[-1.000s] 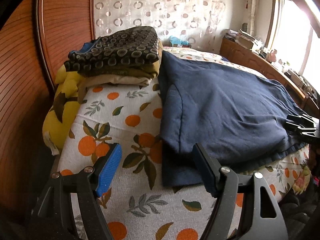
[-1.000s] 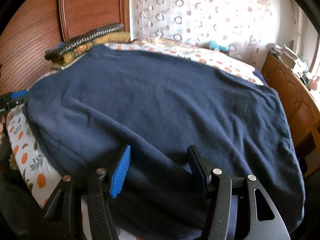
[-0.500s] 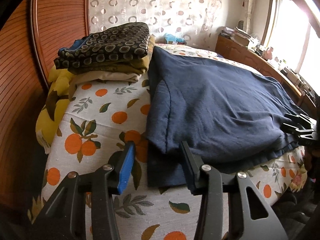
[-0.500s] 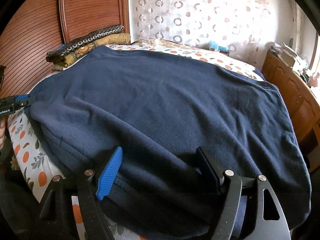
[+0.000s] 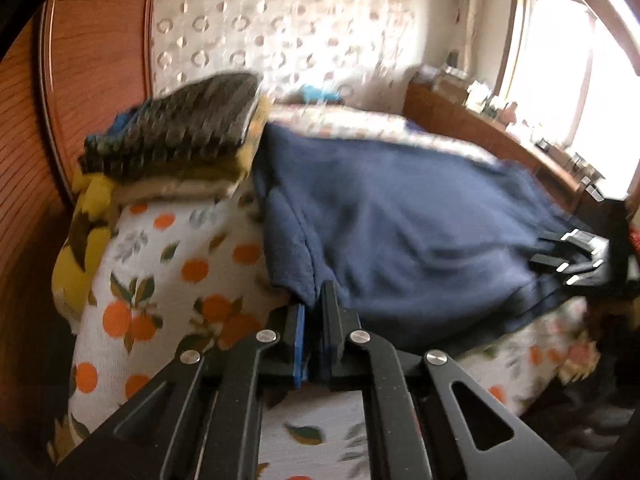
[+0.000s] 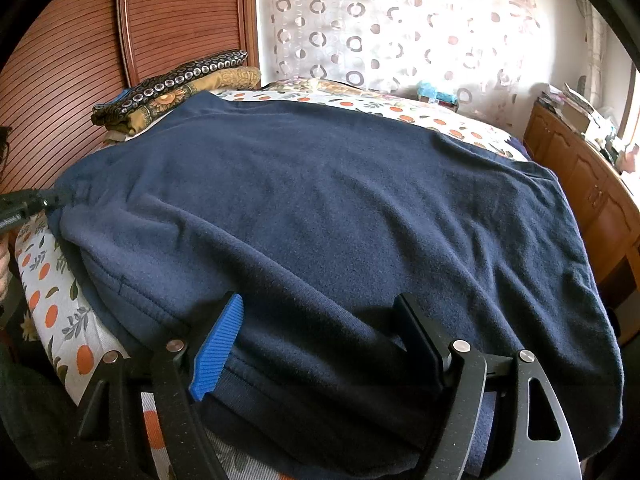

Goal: Fold small clothes

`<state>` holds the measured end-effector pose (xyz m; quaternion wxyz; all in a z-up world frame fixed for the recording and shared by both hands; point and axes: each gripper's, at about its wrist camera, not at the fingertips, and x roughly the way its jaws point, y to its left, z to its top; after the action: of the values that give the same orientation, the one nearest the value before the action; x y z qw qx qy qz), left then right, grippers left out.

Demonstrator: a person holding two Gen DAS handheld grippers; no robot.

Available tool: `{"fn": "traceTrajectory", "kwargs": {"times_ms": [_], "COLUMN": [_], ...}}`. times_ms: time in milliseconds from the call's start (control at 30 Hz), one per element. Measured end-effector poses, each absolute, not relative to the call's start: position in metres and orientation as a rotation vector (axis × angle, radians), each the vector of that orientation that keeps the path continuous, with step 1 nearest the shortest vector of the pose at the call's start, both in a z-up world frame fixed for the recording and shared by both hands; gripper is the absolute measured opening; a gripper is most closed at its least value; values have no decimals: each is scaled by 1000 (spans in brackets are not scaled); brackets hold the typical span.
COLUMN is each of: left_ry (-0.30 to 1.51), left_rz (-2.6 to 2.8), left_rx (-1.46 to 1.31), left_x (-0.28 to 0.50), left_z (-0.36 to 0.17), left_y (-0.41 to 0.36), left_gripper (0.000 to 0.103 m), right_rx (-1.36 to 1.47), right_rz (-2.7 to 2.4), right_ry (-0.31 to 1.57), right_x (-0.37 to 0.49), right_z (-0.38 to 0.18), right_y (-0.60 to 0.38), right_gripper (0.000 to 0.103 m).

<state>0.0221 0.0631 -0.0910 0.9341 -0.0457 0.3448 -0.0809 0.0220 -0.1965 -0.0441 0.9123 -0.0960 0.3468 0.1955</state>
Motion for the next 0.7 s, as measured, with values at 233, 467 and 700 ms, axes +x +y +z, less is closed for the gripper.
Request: {"fn": "traceTrajectory", "kwargs": {"times_ms": [233, 467, 700], "left_ry": [582, 527, 461], "left_rz": [-242, -303, -384], "left_rx": [-100, -66, -46], "left_x": [22, 30, 39], "left_z": [-50, -32, -5], "left_y": [44, 17, -15], "left_gripper": [7, 7, 7], "right_rx": [-198, -201, -197], "right_rz": [404, 404, 373], "right_ry": [714, 714, 694], "right_x": [22, 22, 16], "right_z": [-44, -43, -36], "right_y": [-197, -199, -207], "right_gripper": [80, 80, 80]}}
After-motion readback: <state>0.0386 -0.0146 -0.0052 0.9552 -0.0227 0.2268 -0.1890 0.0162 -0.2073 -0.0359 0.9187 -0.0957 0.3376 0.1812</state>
